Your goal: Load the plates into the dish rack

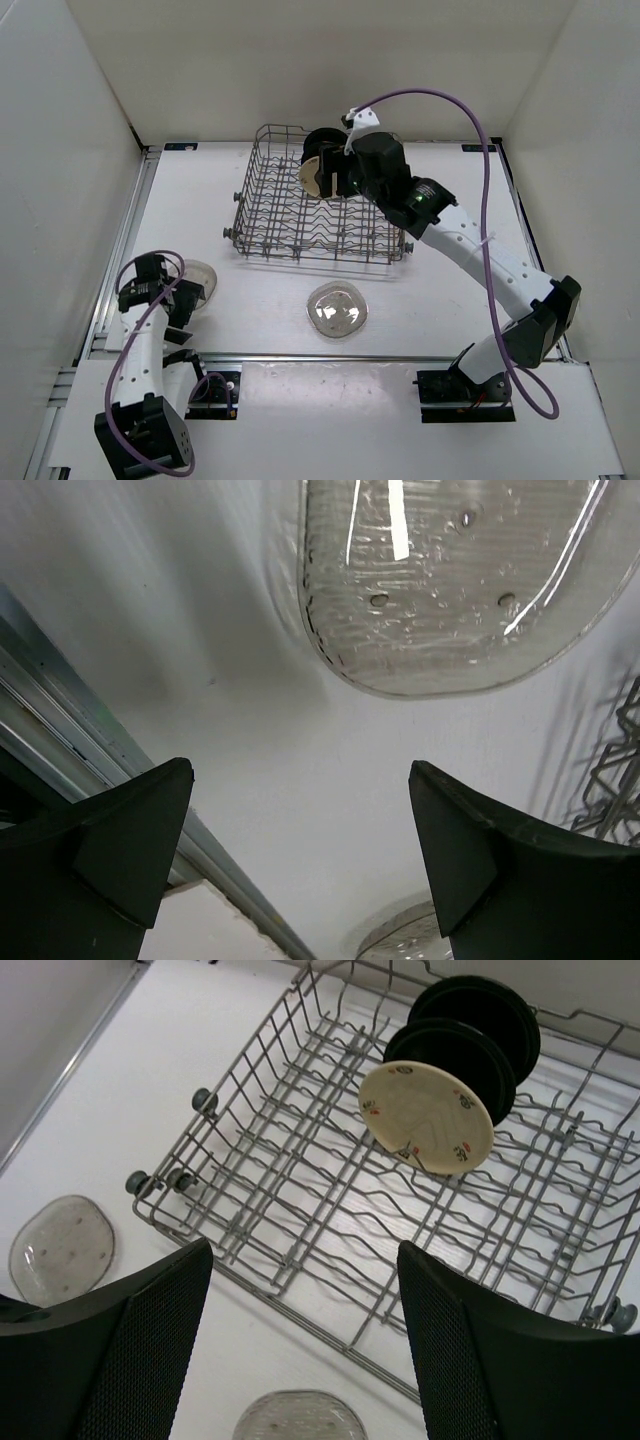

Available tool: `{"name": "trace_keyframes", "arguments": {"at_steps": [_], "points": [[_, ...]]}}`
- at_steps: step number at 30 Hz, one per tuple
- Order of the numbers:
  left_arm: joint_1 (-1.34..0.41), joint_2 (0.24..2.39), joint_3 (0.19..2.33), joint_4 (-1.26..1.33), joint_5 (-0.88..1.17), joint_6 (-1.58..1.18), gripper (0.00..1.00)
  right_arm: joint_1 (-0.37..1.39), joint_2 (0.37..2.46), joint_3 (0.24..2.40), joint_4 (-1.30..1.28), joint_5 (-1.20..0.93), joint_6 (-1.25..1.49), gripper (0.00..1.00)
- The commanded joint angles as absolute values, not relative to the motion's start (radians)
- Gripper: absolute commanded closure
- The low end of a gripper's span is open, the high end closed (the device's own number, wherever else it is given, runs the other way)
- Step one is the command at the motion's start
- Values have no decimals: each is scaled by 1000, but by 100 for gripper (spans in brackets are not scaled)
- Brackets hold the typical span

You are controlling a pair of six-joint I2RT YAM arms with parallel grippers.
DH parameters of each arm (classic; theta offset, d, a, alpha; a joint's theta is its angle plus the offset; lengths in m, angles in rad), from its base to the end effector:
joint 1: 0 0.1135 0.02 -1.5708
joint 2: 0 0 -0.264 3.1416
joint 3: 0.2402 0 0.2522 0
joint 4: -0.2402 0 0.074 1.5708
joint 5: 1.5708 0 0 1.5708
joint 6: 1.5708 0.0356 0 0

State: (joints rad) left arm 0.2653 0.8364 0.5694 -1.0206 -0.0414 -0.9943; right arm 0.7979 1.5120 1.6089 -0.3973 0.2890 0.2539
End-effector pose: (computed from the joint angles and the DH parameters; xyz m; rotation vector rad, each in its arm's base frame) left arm 0.1210 0.0344 0.1975 -1.6919 2.3071 -0.0901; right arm 0.2487 0.2405 0.4285 -0.3096 1.8580 0.4573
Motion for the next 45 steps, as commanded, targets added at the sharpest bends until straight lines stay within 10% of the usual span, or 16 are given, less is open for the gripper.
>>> {"name": "trace_keyframes", "arguments": {"at_steps": [1,29,37,41,45], "points": [[293,859,566,-996,-67,-1069,0,796,1471,1603,-292,285,238,22],[488,1116,479,-695,-74,-1230,19,640,1301,1385,-135,164,278,23],[488,1247,469,-554,-54,-1239,49,630,1301,1376,-126,164,268,25],[488,1308,469,-526,-43,-1239,88,630,1292,1367,-126,164,259,25],[488,1351,469,-506,-43,-1227,90,630,1292,1367,-135,155,259,28]]}}
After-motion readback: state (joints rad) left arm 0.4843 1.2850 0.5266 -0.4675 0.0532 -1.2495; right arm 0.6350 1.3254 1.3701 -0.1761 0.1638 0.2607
